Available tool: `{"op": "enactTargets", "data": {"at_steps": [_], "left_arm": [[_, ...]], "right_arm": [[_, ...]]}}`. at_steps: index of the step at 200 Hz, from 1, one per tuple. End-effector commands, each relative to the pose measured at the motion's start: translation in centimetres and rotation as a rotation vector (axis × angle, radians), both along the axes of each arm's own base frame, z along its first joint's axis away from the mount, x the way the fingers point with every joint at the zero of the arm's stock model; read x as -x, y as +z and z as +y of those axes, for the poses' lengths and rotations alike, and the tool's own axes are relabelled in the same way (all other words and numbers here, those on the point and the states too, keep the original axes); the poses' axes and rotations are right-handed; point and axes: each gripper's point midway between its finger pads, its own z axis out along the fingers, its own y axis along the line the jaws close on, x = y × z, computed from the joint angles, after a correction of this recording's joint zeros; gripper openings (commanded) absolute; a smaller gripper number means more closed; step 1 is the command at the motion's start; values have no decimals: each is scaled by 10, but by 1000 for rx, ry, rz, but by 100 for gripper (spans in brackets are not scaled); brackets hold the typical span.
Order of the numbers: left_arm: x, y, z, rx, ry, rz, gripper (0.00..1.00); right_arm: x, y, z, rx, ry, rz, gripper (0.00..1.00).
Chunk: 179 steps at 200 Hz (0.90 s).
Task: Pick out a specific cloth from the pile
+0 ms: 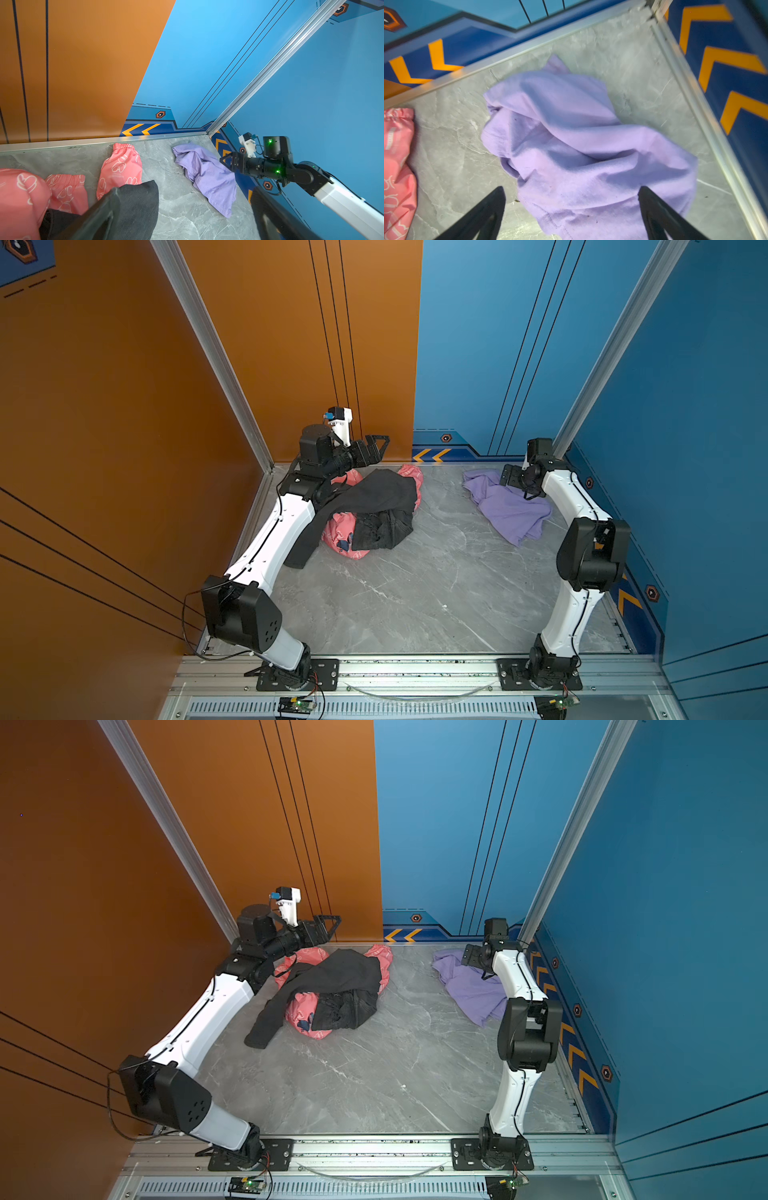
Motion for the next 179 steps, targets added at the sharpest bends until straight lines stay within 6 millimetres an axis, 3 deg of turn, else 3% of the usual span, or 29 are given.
{"op": "enactTargets", "data": {"at_steps": [1, 56, 62, 106, 156, 160, 179], "left_arm": [[13, 8, 7, -30, 23, -26, 98], [16, -3, 18, -61, 49, -9, 98], [17, -4, 19, -63, 54, -6, 98], [17, -18, 33, -87, 109, 14, 98], [21, -46, 63, -144, 230, 58, 98], [22, -49, 66, -152, 243, 62, 98], [24, -62, 83, -204, 320, 77, 98]], "right_arm": [[12, -30, -1, -83, -29, 78, 100], [43, -80, 2, -165, -65, 213, 100], [48, -97, 2, -173, -75, 253, 100], [63, -117, 2, -245, -115, 308, 100], [58, -100, 1, -267, -110, 265, 100], [54, -84, 1, -260, -103, 228, 100], [49, -55, -2, -226, -85, 144, 100]]}}
